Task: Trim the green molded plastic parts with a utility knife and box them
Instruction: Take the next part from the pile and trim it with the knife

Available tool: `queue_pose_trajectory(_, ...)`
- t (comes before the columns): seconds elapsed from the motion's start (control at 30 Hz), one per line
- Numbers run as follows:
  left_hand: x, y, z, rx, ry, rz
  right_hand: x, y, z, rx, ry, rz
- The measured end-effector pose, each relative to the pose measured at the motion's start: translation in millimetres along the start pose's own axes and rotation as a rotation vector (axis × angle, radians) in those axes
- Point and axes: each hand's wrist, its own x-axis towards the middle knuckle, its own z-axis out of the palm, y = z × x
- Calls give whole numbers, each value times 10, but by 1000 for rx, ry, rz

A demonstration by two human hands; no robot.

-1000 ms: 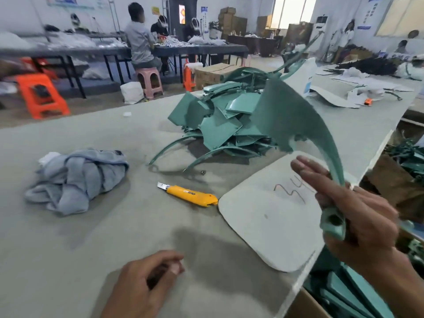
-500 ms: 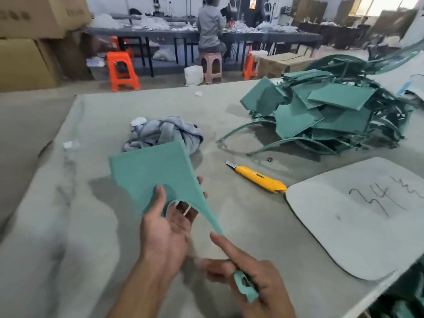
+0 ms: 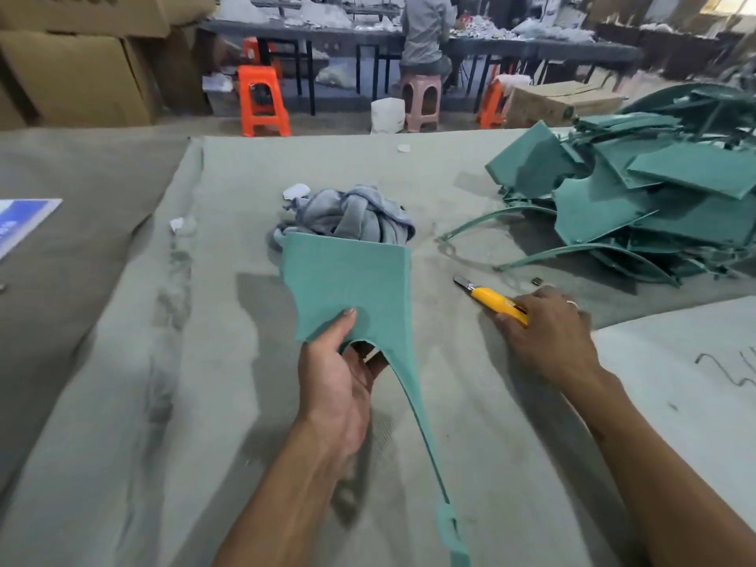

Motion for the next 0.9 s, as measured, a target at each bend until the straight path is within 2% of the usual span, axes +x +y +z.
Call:
queue_pose_trajectory(0.03,6,0,5,-2,-1,-1,25,-21,-26,3,6,-4)
queue_pose_trajectory(0.1,14,7,13,15,-5,3,17,-56,-87,92,132,3)
queue_pose_trajectory(0.2,34,37,14,54,-9,35,-100,-208,-181,470,427,-80)
queue_pose_trajectory(0.27,37,43,23,98,-22,52,-179,-431,-278,912,355,-130)
queue_pose_trajectory(0.33,30,36,20,164,-21,66,-187,-674,-348,1322,134,-75)
queue_pose_trajectory(0.37,22,30,17,201,-20,72,-181,-773,-369,1429,52,-54)
queue_pose_trajectory(0.43,10,19,7,283,-26,96,-166,-939,-335,1477,-15,-58)
queue_pose_trajectory(0.57,14,-7,-59,525,-58,221,-186,-1051,-173,1488,114,-92)
queue_pose_trajectory(0.67,32,5,-72,594,-85,272,-248,-979,-138,1502,71,-82)
queue_pose_trajectory(0.8,35,12,-49,572,-135,239,-289,-919,-188,1421,9,-186)
queue_pose_trajectory(0.9,1,-18,-33,570,-202,160,-300,-977,-180,1579,-83,-80)
